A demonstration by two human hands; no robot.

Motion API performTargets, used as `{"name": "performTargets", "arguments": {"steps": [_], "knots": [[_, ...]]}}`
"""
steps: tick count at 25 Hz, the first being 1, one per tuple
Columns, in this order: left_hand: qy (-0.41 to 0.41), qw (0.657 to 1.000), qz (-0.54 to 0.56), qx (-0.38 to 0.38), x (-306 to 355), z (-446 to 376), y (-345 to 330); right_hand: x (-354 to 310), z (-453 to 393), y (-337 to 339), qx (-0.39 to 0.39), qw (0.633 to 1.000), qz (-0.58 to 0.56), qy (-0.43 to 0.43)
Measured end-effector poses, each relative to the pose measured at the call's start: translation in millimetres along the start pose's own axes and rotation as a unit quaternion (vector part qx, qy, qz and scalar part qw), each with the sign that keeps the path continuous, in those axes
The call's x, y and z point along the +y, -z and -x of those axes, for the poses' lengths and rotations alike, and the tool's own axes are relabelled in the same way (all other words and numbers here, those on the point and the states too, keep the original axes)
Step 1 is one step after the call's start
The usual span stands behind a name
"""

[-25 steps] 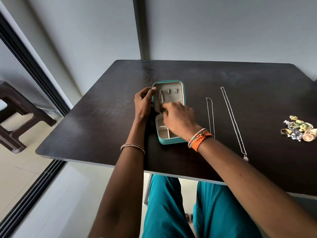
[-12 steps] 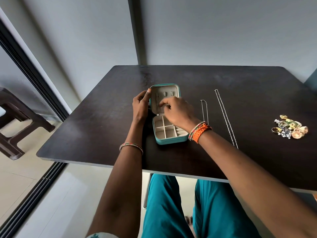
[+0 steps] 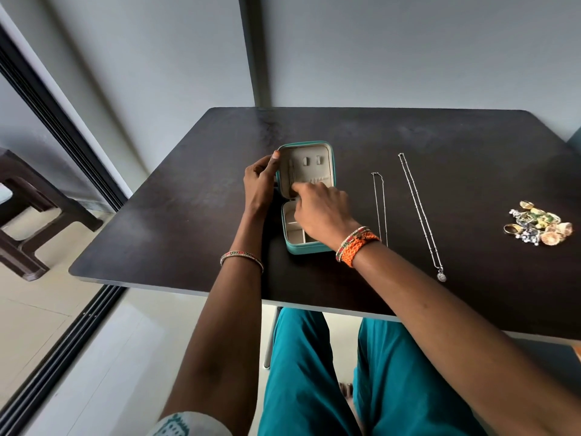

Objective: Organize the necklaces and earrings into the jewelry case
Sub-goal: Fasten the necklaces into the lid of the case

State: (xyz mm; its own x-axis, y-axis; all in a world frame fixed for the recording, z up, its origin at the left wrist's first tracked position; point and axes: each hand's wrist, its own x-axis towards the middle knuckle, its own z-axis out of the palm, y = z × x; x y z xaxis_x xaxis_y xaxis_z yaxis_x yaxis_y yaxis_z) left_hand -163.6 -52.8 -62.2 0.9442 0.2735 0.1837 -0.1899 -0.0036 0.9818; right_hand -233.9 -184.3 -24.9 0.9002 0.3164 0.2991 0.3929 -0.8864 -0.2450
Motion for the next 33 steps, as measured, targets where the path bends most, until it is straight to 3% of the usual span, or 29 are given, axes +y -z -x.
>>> {"name": "performTargets", "arguments": {"steps": [11,15,19,22,25,30,33], "knots": [[0.005,0.995,-0.094,0.013,7,6,-6,-1,-1,17,-0.075,0.997,-0.002,-0.015],[-0.011,0.99,-0.14,-0.006,4,8,-9,7,5,36,0.021,0.998,-0.061,-0.008],[0.009,0.99,-0.142,-0.002,18,11,-9,54,6,63,0.112,0.988,-0.093,-0.06],[-0.1,0.965,-0.242,0.015,43,12,-23,116,-5,73,0.1,0.988,-0.069,-0.094],[-0.191,0.941,-0.278,-0.016,68,17,-57,159,-19,63,0.052,0.99,-0.005,-0.135],[-0.238,0.892,-0.372,-0.095,68,22,-111,172,-32,37,0.017,0.989,0.005,-0.145],[-0.222,0.887,-0.39,-0.112,56,18,-123,170,-39,28,0.001,0.991,0.019,-0.134]]}}
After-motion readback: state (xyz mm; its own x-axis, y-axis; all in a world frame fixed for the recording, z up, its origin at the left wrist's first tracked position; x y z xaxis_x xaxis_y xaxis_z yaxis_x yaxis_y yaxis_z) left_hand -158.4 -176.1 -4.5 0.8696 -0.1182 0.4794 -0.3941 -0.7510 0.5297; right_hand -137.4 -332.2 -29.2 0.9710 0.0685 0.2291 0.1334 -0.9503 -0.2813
